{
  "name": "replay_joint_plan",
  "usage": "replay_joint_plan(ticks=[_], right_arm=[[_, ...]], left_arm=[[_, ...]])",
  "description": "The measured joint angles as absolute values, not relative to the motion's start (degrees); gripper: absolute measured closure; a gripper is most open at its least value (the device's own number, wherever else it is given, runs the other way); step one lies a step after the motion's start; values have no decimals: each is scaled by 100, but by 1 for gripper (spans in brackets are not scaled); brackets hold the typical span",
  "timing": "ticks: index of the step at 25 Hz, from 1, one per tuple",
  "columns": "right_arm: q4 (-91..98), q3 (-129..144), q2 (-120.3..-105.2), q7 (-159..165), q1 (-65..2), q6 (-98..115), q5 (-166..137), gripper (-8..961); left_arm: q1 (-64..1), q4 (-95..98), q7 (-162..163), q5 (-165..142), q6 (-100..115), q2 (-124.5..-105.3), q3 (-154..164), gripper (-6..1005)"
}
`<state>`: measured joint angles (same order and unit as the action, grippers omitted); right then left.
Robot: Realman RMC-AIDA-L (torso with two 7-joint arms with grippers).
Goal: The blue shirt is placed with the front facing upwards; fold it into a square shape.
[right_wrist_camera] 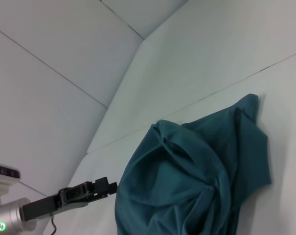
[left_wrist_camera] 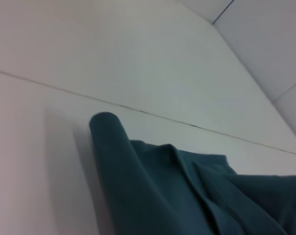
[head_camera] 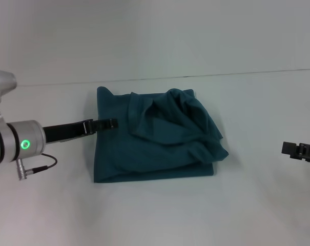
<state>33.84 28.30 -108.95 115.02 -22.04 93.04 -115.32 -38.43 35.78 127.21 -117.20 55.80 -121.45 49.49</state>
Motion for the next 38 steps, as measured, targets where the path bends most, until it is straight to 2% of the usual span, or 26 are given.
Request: replay_joint_plan(ticks=[9, 18, 24, 29, 38], right_arm=[[3379, 2806, -10890, 11496, -2182, 9298, -11532, 71], [3360, 2823, -10889, 11495, -2197, 9299, -11531, 71], [3356, 2809, -10889, 11496, -2197, 9299, -11531, 70], [3349, 2805, -10897, 11496, -2197, 9293, -11531, 69], [3349, 2803, -10898, 11506, -2197, 9289, -11531, 69]], left_arm=[[-4013, 3370, 12707, -11725, 5023, -12185, 5317, 60], [-4206, 3436, 12715, -11699, 5276, -12367, 5399, 60], [-3910, 3897, 13087, -11714, 5335, -12285, 5295, 61], [-3618, 4517, 13595, -11625, 6021, -12368, 5075, 61], [-3703, 4055, 14809, -11468, 6888, -12378, 5030, 61]])
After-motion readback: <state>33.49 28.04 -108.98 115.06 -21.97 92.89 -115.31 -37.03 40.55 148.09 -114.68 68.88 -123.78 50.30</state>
